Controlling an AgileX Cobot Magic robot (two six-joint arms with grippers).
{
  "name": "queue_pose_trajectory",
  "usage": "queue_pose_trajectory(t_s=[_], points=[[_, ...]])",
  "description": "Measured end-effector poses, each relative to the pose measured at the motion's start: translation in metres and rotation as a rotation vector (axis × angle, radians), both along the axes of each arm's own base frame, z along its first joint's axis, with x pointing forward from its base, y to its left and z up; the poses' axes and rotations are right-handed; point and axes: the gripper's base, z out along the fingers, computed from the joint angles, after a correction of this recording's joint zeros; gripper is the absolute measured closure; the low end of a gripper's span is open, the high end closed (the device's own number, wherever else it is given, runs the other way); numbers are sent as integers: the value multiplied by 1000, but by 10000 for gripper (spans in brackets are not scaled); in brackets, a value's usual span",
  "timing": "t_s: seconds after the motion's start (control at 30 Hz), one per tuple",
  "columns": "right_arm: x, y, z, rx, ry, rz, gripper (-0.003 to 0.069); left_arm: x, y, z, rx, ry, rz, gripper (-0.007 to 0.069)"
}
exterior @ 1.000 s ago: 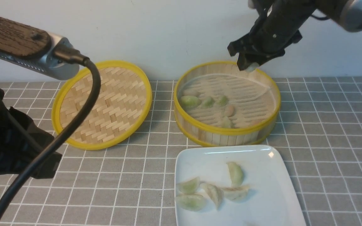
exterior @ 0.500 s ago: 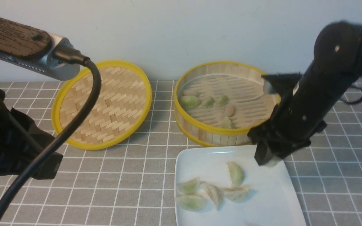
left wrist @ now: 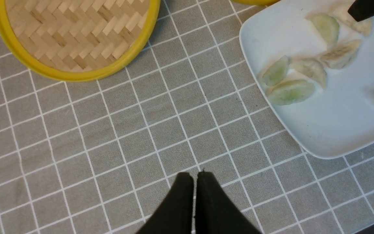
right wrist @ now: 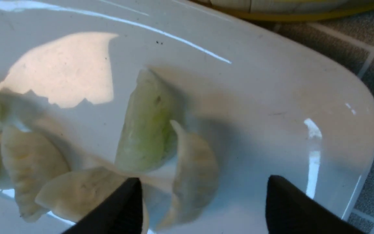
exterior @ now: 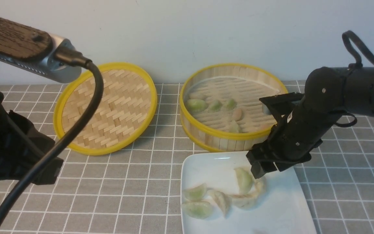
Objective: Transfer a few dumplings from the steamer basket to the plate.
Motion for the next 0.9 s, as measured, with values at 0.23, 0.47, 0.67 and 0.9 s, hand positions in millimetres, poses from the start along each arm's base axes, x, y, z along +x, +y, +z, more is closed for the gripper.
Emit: queue_pose_trajectory(t_s=[0.23,0.47,0.67,0.9], points=[[-5,-7,42,-77,-17,86,274,0,0,0,8,-4,-10,629],[-64,-31,176,32,-385,48,642,3,-2,3,-9,-51,-28,629],[-157,-66,261,177,-784,4,671,9,-7,10,-60,-146,-47,629],[-266,-109,251,332,-1195,-51,672,14,-12,17,-125,-240,-72,629]])
